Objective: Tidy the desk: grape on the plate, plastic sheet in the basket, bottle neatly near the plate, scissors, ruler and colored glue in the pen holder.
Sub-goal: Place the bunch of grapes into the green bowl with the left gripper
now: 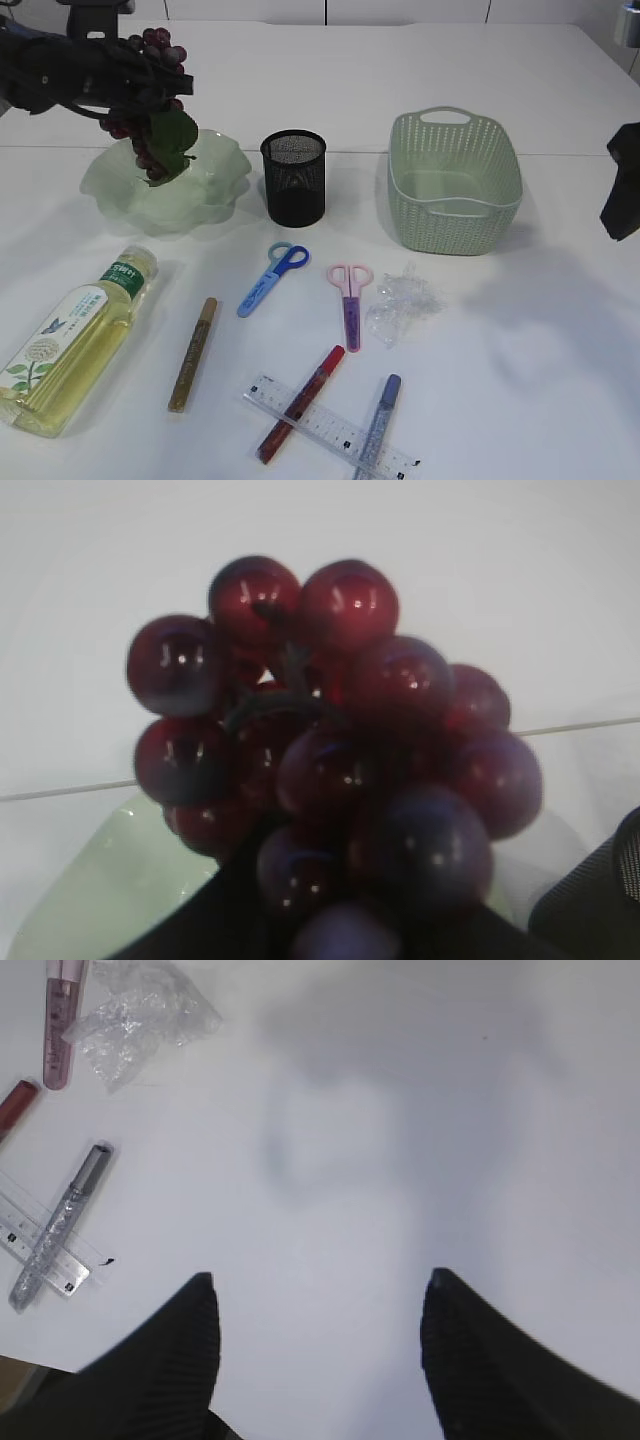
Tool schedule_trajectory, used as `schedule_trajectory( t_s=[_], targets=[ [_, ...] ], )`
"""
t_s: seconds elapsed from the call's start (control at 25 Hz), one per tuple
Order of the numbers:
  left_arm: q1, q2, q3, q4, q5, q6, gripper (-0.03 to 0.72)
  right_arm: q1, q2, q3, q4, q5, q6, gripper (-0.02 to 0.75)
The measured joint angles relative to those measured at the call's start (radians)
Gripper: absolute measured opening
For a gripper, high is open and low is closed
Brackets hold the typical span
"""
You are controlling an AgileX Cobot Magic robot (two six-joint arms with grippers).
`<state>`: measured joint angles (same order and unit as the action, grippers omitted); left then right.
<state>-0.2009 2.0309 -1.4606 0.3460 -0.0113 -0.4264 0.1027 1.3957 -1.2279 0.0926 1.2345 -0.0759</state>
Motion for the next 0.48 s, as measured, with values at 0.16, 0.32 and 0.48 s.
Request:
schedule_trajectory(
  t_s=[0.16,0.32,0.48],
  targets=[
    [0.012,0.039,0.000,-0.002,-0.036,0.000,0.164,0.000,0.000,0.000,0.000,0.000,0.000,0.496],
    [0.021,0.062,0.000,-0.006,-0.067,0.000,0.197,0.000,0.000,0.000,0.000,0.000,0.000,0.496],
    [0.025,0.073,0.000,-0.008,-0.117,0.000,0.232,0.000,0.000,0.000,0.000,0.000,0.000,0.496]
  ],
)
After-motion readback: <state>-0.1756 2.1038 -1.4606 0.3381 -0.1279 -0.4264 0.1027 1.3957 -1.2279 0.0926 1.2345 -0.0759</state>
